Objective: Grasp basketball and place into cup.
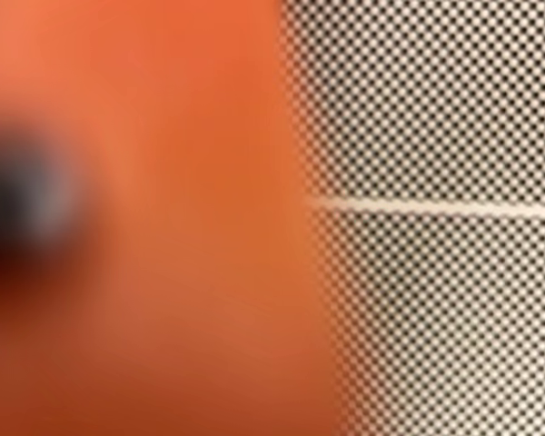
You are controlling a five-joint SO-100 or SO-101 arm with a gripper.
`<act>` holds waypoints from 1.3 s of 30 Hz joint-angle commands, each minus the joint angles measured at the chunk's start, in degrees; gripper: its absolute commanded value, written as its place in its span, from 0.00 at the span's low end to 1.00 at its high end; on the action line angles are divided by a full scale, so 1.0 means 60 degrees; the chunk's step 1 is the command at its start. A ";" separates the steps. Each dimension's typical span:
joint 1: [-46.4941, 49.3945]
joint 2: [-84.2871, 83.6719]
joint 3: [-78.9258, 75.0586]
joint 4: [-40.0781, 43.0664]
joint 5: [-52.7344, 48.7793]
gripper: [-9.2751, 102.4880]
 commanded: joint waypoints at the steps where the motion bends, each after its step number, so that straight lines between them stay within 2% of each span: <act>1: 0.0015 0.0483 0.0571 -0.0029 -0.0132 0.08; 15: -0.0278 0.2871 0.5010 -0.0029 -0.0117 0.08; 23: 0.0366 0.4219 0.8643 -0.0073 -0.0615 0.08; 30: 0.0601 0.4453 1.0928 -0.0806 -0.0352 0.08; 33: 0.0645 0.5229 1.2275 -0.1538 -0.0352 0.08; 39: 0.0850 0.6504 1.3828 -0.1846 -0.0630 0.08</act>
